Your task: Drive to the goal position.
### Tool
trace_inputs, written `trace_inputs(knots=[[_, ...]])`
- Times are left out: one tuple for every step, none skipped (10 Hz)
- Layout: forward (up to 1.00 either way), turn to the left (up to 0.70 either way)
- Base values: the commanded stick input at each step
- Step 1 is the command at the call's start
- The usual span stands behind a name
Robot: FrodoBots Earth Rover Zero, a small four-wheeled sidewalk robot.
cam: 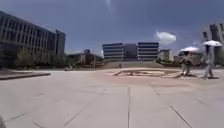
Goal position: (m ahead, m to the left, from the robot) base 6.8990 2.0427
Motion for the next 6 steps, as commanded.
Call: trace_inputs(knots=[[0.85,-0.03],[0.85,-0.03],[0.85,-0.03],[0.85,-0.03],[0.85,-0.03],[0.85,-0.03]])
